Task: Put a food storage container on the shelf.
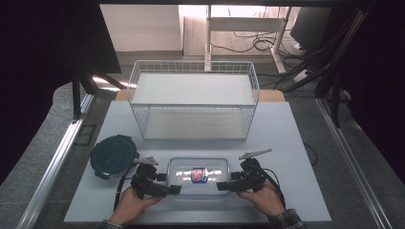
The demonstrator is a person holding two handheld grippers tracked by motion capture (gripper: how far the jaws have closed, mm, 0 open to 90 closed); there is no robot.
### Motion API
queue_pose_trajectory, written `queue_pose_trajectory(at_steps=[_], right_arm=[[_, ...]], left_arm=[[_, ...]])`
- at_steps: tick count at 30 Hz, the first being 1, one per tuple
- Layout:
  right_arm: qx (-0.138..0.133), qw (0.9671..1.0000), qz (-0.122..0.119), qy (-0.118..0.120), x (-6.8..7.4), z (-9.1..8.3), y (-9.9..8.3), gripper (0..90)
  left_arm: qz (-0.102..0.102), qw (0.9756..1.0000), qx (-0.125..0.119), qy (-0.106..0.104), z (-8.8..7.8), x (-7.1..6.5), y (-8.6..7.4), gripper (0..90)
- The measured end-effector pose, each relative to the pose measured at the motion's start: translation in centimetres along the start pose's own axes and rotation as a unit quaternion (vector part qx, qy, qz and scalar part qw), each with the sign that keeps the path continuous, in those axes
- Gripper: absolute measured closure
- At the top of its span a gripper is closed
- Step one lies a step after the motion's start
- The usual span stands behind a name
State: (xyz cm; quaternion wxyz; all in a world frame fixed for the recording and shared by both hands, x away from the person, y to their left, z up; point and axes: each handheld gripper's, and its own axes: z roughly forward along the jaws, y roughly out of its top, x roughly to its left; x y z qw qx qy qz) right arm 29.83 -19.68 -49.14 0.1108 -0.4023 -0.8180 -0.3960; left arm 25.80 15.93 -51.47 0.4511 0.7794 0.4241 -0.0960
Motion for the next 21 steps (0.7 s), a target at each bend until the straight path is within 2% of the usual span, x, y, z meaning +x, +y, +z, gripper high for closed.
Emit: queue_pose_trajectory(at_steps=[1,2,5,6,7,8,11,13,14,15,16,17,18,21], right_arm=[[0.000,1.0000,0.000,0.000,0.0,0.0,0.0,24.8],[-0.010,0.9999,0.005,0.006,0.0,-0.6,-0.3,31.9],[-0.021,0.9997,0.008,0.012,0.0,-1.0,-0.6,36.4],[-0.026,0.9995,0.012,0.013,0.1,-1.4,-0.8,41.3],[-0.026,0.9995,0.012,0.013,0.1,-1.4,-0.8,41.3],[-0.029,0.9995,0.009,0.012,0.4,-1.8,-1.1,44.6],[-0.033,0.9994,0.007,0.009,0.7,-2.1,-1.3,46.3],[-0.040,0.9991,0.011,0.003,0.9,-2.3,-1.5,48.9],[-0.045,0.9990,0.009,-0.002,1.1,-2.5,-1.5,50.3],[-0.051,0.9987,0.004,-0.009,1.3,-2.6,-1.5,50.6],[-0.051,0.9987,0.004,-0.009,1.3,-2.6,-1.5,50.6],[-0.055,0.9982,-0.014,-0.021,1.5,-2.7,-1.4,49.8],[-0.055,0.9976,-0.027,-0.034,1.7,-2.7,-1.2,50.0],[-0.062,0.9972,-0.028,-0.031,1.6,-2.6,-1.3,50.0]], left_arm=[[-0.003,1.0000,-0.007,-0.003,-0.2,0.0,-0.2,21.2],[0.006,1.0000,-0.005,-0.004,-0.7,-0.3,-0.6,26.8],[0.004,0.9999,-0.010,-0.002,-0.9,-0.6,-0.9,32.3],[-0.016,0.9995,-0.025,-0.010,-1.3,-0.5,-1.1,36.0],[-0.016,0.9995,-0.025,-0.010,-1.3,-0.5,-1.1,38.8],[-0.030,0.9986,-0.036,-0.023,-1.5,-0.2,-1.3,42.0],[-0.033,0.9982,-0.041,-0.028,-1.6,-0.1,-1.3,44.7],[-0.021,0.9985,-0.050,-0.010,-1.6,-0.5,-1.0,45.9],[-0.021,0.9985,-0.050,-0.010,-1.6,-0.5,-1.0,47.0],[-0.002,0.9982,-0.059,0.009,-1.7,-1.0,-0.8,48.9],[-0.002,0.9982,-0.059,0.009,-1.7,-1.0,-0.8,49.5],[0.011,0.9979,-0.061,0.022,-1.7,-1.2,-0.7,49.5],[0.011,0.9979,-0.061,0.022,-1.6,-1.2,-0.6,49.0],[0.004,0.9979,-0.063,0.011,-1.6,-0.7,-0.8,49.3]])
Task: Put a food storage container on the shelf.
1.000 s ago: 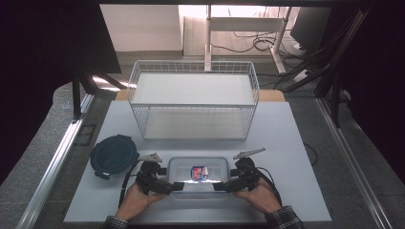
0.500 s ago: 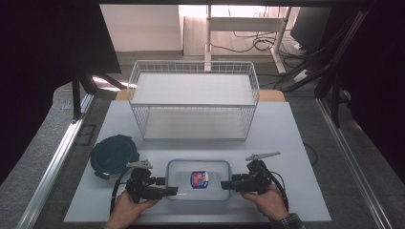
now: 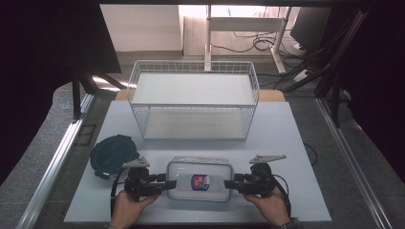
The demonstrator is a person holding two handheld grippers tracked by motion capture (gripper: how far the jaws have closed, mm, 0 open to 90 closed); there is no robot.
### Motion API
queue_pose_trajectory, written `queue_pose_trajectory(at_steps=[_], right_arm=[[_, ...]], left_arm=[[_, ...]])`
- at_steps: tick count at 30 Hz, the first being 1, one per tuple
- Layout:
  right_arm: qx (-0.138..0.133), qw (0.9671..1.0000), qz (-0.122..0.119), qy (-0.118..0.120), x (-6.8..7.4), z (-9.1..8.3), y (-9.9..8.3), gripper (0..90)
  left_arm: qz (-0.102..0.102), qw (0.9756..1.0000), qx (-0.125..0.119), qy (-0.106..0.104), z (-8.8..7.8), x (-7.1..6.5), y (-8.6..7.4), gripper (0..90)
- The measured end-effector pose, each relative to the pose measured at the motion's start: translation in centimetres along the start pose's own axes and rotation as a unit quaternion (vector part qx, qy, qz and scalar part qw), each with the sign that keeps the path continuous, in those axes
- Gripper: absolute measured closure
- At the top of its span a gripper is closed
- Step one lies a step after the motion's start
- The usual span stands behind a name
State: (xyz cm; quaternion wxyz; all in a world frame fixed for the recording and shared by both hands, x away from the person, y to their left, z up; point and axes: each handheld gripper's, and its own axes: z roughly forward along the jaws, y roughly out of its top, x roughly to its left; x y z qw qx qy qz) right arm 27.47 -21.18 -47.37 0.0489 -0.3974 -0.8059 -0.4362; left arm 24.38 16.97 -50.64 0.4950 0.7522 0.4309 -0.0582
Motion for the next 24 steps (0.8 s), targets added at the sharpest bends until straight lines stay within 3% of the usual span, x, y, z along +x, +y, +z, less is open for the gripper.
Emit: queue_pose_trajectory(at_steps=[2,5,14,18,24], right_arm=[[-0.006,0.9999,-0.011,-0.001,0.01,0.06,-0.16,49.8],[-0.020,0.9997,-0.003,0.013,-0.38,0.17,-0.57,49.3],[-0.028,0.9993,0.003,0.023,-0.72,0.23,-0.77,49.5],[-0.029,0.9994,0.008,0.017,-0.69,0.16,-0.77,49.8],[-0.030,0.9993,0.011,0.022,-0.69,0.17,-0.60,50.1]], left_arm=[[0.008,0.9999,0.003,-0.011,-0.16,0.29,-0.05,51.0],[0.010,0.9996,0.008,-0.027,-0.42,0.64,-0.23,53.6],[0.005,0.9997,0.002,-0.026,-0.43,0.60,-0.27,54.1],[-0.020,0.9991,-0.015,-0.034,-0.33,0.81,-0.18,54.6],[-0.021,0.9987,-0.033,-0.032,-0.81,0.69,0.30,54.8]])
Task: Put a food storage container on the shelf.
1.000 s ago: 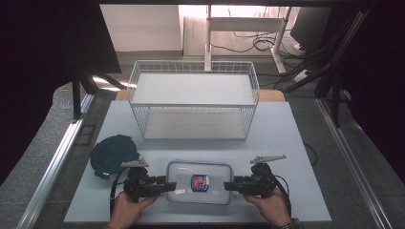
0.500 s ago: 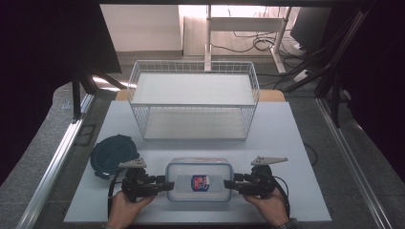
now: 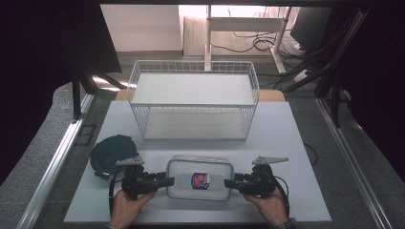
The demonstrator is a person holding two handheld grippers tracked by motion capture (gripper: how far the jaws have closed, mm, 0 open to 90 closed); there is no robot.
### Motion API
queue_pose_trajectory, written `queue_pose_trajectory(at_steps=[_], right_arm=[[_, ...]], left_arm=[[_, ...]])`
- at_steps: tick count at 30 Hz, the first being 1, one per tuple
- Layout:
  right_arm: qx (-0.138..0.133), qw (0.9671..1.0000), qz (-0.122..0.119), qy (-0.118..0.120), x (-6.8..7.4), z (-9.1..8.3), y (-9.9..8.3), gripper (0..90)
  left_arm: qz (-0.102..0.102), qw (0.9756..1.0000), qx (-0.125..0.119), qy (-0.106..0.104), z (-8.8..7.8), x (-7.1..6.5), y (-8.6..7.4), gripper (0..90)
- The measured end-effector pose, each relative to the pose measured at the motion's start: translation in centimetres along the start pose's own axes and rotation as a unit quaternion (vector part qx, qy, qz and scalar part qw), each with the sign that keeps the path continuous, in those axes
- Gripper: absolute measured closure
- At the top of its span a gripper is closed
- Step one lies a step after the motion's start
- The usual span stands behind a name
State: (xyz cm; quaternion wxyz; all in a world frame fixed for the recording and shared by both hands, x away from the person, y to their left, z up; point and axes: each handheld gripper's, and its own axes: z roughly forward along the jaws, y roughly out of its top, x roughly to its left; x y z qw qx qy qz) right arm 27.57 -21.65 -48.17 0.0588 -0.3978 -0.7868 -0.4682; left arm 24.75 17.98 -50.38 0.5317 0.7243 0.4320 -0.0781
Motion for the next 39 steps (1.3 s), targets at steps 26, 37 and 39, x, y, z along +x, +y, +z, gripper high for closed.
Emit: queue_pose_trajectory(at_steps=[26,37,39], right_arm=[[-0.064,0.9961,-0.059,0.011,1.6,-2.8,8.5,51.5],[-0.073,0.9952,-0.065,0.005,1.7,-3.6,13.1,51.6],[-0.074,0.9950,-0.066,0.004,1.7,-3.7,14.2,51.6]], left_arm=[[0.062,0.9973,-0.031,0.022,-3.5,-2.4,9.1,54.3],[0.064,0.9971,-0.037,0.018,-4.3,-2.1,13.3,54.0],[0.065,0.9971,-0.037,0.017,-4.4,-1.9,14.1,54.0]])
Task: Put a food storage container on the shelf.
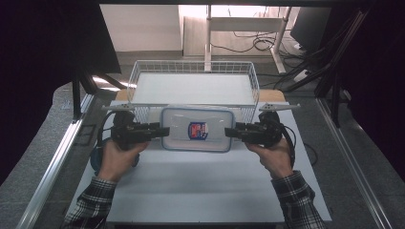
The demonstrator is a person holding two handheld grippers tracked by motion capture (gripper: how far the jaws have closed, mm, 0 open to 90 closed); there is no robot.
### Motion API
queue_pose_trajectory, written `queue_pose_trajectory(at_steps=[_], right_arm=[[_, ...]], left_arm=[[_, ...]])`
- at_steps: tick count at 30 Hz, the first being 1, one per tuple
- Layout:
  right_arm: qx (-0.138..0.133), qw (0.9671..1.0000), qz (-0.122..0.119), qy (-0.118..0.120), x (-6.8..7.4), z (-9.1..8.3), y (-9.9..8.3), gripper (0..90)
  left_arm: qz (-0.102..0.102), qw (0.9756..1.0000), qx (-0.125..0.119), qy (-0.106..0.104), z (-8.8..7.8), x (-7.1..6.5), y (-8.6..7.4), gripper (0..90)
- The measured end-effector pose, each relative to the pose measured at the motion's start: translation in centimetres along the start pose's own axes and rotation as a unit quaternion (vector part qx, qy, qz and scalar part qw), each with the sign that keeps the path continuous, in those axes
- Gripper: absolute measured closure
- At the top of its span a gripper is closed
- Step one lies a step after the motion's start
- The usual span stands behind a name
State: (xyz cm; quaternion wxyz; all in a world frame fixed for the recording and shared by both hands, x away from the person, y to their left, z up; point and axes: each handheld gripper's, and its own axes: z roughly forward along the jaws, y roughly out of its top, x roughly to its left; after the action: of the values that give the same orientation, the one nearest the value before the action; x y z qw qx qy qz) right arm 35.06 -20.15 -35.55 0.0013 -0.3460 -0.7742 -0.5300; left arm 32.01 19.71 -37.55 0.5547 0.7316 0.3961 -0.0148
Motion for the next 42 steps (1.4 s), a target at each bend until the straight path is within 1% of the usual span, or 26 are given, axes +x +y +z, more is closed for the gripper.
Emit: queue_pose_trajectory(at_steps=[1,5,6,7,8,10,11,14,16,17,19,20,22,23,24,29,30,31,32,33,36,37,38,39,41,42], right_arm=[[0.000,1.0000,0.000,0.000,0.0,0.0,0.0,51.6],[-0.005,1.0000,0.001,-0.002,-0.2,0.1,1.6,51.7],[-0.006,1.0000,0.000,-0.002,-0.4,0.2,2.2,51.7],[-0.006,1.0000,0.000,-0.002,-0.4,0.2,2.2,51.7],[-0.007,1.0000,0.001,-0.001,-0.4,0.3,2.6,51.7],[-0.008,1.0000,0.002,0.001,-0.7,0.5,3.8,51.7],[-0.008,1.0000,0.002,0.001,-0.7,0.5,3.8,51.7],[-0.009,1.0000,-0.001,-0.001,-0.8,0.5,5.4,51.7],[-0.010,0.9999,-0.002,-0.002,-0.9,0.5,5.8,51.7],[-0.008,1.0000,-0.002,-0.004,-1.0,0.6,6.7,51.7],[-0.009,0.9999,-0.005,-0.005,-1.1,0.6,6.9,51.7],[-0.008,0.9999,-0.005,-0.008,-1.3,0.7,7.7,51.7],[-0.009,0.9999,-0.007,-0.009,-1.5,0.8,8.3,51.6],[-0.009,0.9999,-0.007,-0.009,-1.5,0.8,8.3,51.6],[-0.009,0.9999,-0.004,-0.010,-1.7,0.8,9.1,51.6],[-0.006,0.9999,-0.005,-0.014,-2.1,1.0,10.3,51.6],[-0.004,0.9999,-0.003,-0.015,-2.4,1.2,10.6,51.5],[-0.004,0.9999,-0.003,-0.015,-2.4,1.2,10.6,51.5],[-0.005,0.9999,-0.001,-0.015,-2.8,1.6,11.0,51.5],[-0.005,0.9999,-0.001,-0.015,-2.8,1.6,11.0,51.5],[0.000,0.9998,0.007,-0.017,-3.3,2.5,11.3,51.5],[0.000,0.9998,0.007,-0.017,-3.3,2.5,11.3,51.5],[0.001,0.9998,0.007,-0.017,-3.5,2.7,11.4,51.4],[0.002,0.9998,0.008,-0.018,-3.8,3.0,11.5,51.3],[-0.001,0.9997,0.013,-0.019,-4.4,3.6,11.7,51.0],[-0.001,0.9997,0.013,-0.019,-4.4,3.6,11.7,51.0]], left_arm=[[0.000,1.0000,-0.001,-0.001,0.0,0.1,0.4,54.0],[0.001,1.0000,-0.004,0.001,-0.3,0.5,2.0,54.0],[0.002,1.0000,-0.003,0.005,-0.4,0.6,2.9,53.8],[0.002,1.0000,-0.003,0.005,-0.4,0.6,2.9,53.8],[0.002,1.0000,-0.003,0.005,-0.5,0.7,3.4,53.8],[0.002,1.0000,-0.004,0.006,-0.7,0.9,4.4,53.8],[0.002,1.0000,-0.004,0.006,-0.7,0.9,4.4,53.8],[-0.002,1.0000,-0.007,0.003,-0.8,1.4,5.8,53.8],[-0.002,1.0000,-0.008,0.002,-0.8,1.5,6.1,53.8],[-0.002,0.9999,-0.010,0.001,-0.8,1.8,6.7,53.7],[-0.003,0.9999,-0.010,0.001,-0.8,2.0,7.2,53.6],[-0.003,0.9999,-0.011,0.001,-0.8,2.2,7.5,53.6],[-0.005,0.9999,-0.012,-0.002,-0.7,2.6,8.3,53.6],[-0.005,0.9999,-0.012,-0.002,-0.7,2.6,8.3,53.6],[-0.007,0.9999,-0.014,-0.002,-0.6,2.8,8.9,53.6],[-0.013,0.9998,-0.014,-0.005,-0.4,3.5,9.7,53.5],[-0.015,0.9998,-0.012,-0.005,-0.2,4.0,10.0,53.5],[-0.015,0.9998,-0.012,-0.005,-0.2,4.0,10.0,53.4],[-0.018,0.9997,-0.014,-0.004,-0.1,4.5,10.2,53.4],[-0.018,0.9997,-0.014,-0.004,-0.1,4.5,10.2,53.3],[-0.025,0.9996,-0.011,0.007,0.2,5.4,10.5,52.6],[-0.025,0.9996,-0.011,0.007,0.2,5.4,10.5,52.4],[-0.027,0.9996,-0.007,0.007,0.3,5.7,10.5,52.4],[-0.033,0.9994,-0.007,0.008,0.4,5.9,10.5,52.3],[-0.035,0.9993,-0.010,0.010,0.6,6.3,10.6,52.2],[-0.036,0.9992,-0.011,0.011,0.7,6.3,10.7,52.2]])
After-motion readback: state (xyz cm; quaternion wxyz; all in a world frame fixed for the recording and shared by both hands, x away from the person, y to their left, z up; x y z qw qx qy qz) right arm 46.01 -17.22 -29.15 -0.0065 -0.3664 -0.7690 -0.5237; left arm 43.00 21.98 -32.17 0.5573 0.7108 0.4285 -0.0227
